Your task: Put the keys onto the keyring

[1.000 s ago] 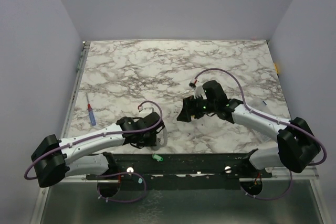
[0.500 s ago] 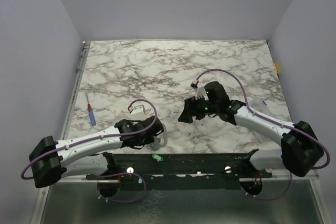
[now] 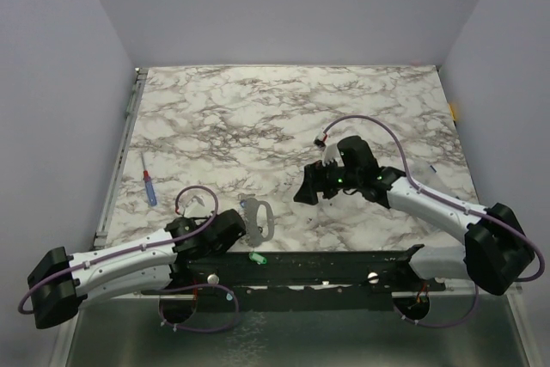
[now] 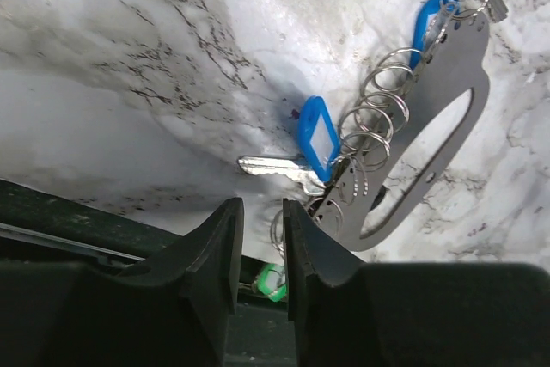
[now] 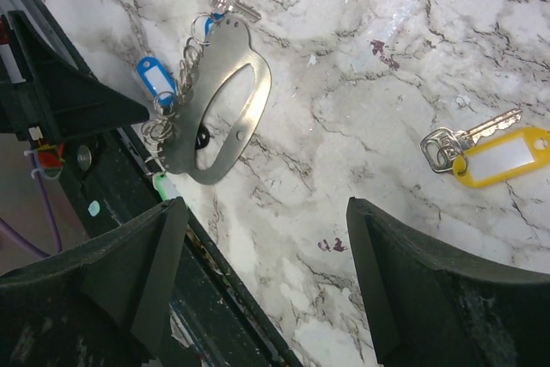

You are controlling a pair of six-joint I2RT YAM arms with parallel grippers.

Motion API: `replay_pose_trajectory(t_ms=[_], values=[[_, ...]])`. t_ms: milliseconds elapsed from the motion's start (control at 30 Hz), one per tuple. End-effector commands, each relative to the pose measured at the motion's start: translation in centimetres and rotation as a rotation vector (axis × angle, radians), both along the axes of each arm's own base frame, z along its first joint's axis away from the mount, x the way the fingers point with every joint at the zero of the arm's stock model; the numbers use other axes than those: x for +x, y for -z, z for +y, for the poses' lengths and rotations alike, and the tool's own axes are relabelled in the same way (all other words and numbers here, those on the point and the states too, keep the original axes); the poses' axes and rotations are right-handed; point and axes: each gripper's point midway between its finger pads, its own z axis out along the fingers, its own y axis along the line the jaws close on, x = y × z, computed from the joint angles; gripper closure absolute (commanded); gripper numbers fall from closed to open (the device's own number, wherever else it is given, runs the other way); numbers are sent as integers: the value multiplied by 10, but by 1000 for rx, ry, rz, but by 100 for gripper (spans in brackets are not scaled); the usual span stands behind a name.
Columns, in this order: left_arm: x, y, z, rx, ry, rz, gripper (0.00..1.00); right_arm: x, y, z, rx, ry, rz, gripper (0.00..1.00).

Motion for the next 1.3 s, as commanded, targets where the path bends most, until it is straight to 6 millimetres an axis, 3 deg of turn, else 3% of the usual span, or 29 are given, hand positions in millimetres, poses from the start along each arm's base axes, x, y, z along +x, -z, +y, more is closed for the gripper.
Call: replay_pose_trajectory(t_ms=[0,467,667,1267], values=[[14,-13,-22,-151,-109,-40,69,-4,3,-7,-28,5,-17,16],[22,-26,-23,-203,-181,-64,70,-6,-3,-8,-9,8,-31,16],[14,-21,-28,-212,-179,-7,66,-6,-3,-8,-5,6,-34,16],[13,-14,-39,-209,-145,17,66,-6,-5,-9,2,15,-42,16]])
